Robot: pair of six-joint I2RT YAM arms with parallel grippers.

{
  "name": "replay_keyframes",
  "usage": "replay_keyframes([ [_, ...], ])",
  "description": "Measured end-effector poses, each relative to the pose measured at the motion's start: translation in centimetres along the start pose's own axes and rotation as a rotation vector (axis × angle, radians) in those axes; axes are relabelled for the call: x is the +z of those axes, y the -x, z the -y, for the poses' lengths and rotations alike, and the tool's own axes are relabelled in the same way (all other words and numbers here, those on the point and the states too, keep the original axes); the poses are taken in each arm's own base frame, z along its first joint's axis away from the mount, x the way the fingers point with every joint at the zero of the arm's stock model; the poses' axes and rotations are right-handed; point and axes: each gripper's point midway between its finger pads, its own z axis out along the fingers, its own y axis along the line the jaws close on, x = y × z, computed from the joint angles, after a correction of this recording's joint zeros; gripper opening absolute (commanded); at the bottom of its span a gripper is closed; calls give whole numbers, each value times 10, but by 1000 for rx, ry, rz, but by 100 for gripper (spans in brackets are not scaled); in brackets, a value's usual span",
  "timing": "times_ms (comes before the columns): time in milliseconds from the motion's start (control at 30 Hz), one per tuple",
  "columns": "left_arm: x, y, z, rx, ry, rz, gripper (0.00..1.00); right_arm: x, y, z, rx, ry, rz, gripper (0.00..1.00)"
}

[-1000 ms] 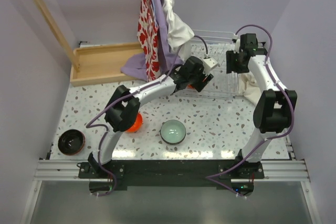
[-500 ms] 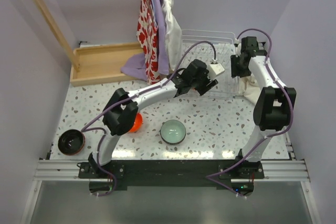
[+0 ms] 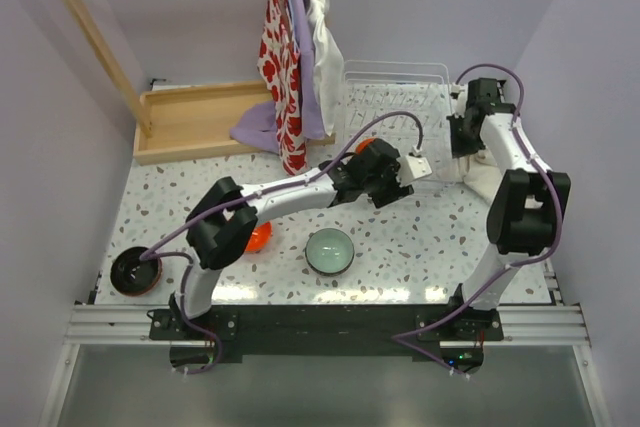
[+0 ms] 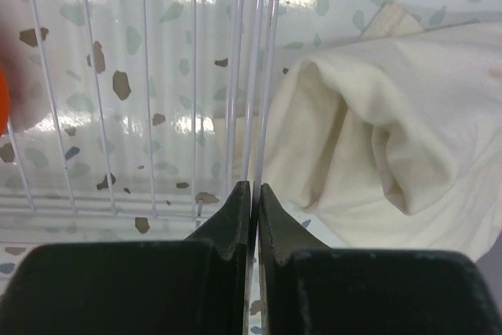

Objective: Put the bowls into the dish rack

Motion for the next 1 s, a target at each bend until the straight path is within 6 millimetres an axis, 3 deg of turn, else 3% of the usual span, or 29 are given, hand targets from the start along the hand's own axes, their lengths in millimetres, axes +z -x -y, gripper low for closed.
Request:
replay_keyframes([
  [133,-34,-1,-2,32,8,4,65,-7,-15,8,-37,-1,-18,0],
  [433,-131,48,-33,74,135,146,65,-28,-51,15,-68,3,-39,0],
  [533,-153,42,-31,84,143,149,65,-30,-60,13,-64,12,-58,0],
  [633,-175,22,-24,98,131,116,66,-30,-66,9,-42,27,-73,2],
  [667,-181,17,-22,101,126,105,66,-31,-67,8,-33,32,-76,21],
  [767,-204,0,-15,117,102,74,67,-32,-71,4,-3,47,-92,44],
  [867,-227,-26,-2,159,60,43,67,-36,-83,-1,17,63,-141,55],
  [900,-234,-36,4,174,42,32,68,-37,-85,-1,22,65,-149,66],
  [1000,-255,-70,20,209,-10,-25,66,-52,-89,-1,29,60,-148,71],
])
